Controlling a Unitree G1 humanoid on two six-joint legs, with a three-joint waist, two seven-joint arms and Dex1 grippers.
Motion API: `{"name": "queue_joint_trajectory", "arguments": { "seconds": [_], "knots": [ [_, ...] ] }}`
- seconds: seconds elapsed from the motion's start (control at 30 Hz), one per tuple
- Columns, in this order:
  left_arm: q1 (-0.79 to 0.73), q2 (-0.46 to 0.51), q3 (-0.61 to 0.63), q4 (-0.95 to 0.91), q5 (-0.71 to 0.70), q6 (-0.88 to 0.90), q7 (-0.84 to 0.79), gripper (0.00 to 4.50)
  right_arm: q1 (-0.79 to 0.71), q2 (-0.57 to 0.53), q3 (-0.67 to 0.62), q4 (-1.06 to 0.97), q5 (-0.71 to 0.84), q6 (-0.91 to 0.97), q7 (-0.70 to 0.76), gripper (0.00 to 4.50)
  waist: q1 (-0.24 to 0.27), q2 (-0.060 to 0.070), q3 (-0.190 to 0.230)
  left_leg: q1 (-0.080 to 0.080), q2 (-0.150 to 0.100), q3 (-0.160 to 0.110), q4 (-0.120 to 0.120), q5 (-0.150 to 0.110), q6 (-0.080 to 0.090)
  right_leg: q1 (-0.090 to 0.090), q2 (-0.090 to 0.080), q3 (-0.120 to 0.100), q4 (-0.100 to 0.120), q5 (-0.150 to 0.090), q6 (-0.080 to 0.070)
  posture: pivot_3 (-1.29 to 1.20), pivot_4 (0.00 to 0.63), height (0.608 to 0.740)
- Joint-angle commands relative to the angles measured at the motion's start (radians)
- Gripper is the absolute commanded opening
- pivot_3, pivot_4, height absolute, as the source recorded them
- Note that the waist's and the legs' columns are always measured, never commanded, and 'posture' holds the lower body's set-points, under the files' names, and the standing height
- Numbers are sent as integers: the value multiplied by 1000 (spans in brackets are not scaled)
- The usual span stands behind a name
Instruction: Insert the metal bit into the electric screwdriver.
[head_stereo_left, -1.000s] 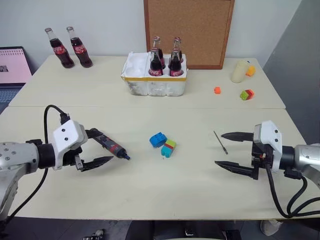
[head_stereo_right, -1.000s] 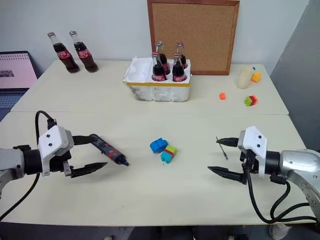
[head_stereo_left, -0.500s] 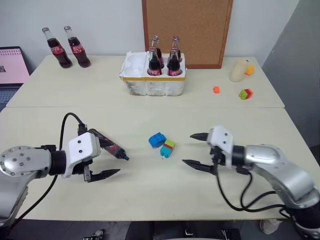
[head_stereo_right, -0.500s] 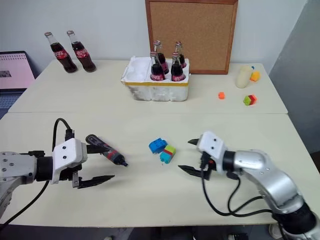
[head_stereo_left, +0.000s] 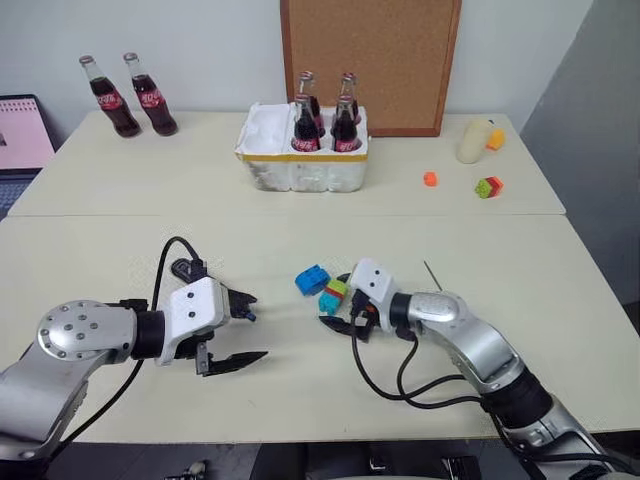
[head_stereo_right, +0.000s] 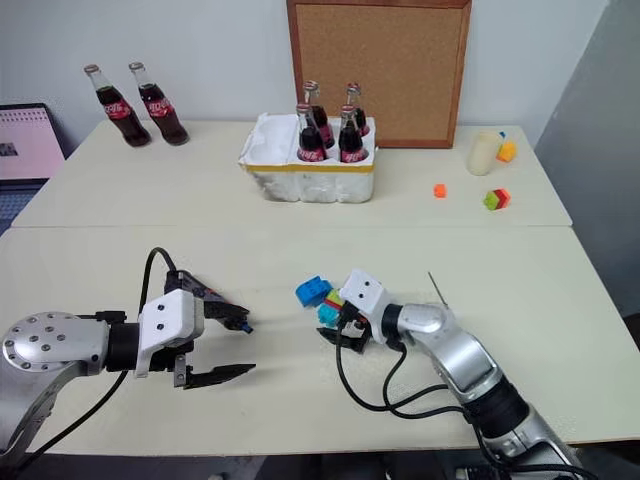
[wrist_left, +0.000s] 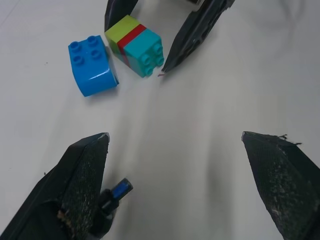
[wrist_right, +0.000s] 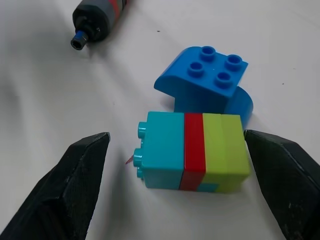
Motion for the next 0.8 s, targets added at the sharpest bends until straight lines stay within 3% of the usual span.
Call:
{"name": "queue_joint_trajectory", "arguments": {
  "seconds": [0.03,0.2,0.3,0.57,0.67,0.8],
  "knots": [
    [0,-18,-4,10,6,-38,-1,4500,-17,13,-7,-6,-23,-30,4,3971,0,0,0,0,0,0,0,0,0,0,0,0,0,0,0,0,150,740],
    [-2,-43,-26,34,0,-66,-16,4500,8,-37,-32,-57,-44,-34,19,2755,1,0,0,0,-1,0,0,0,0,0,0,0,0,0,0,0,150,740],
    [-27,-66,-41,41,-12,-71,-16,4500,33,-77,-69,-113,-46,-24,15,2724,2,0,0,0,-1,0,0,0,0,0,0,0,0,0,0,0,150,740],
    [-212,-222,-180,78,-22,-74,11,4500,243,-229,-451,-256,-9,61,-82,2724,13,0,0,-2,-3,0,1,0,0,1,-1,-1,-1,0,1,0,150,740],
    [-275,-287,-221,99,-12,-82,39,4500,276,-243,-532,-228,-25,62,-128,2724,11,-1,0,-1,-2,1,1,0,0,1,-1,1,-1,1,2,0,150,740],
    [-414,-442,-355,179,57,-122,82,4500,201,-180,-678,33,-68,25,-336,2724,1,-1,0,1,-3,2,2,0,0,3,0,1,0,2,2,0,150,740]
  ]
}}
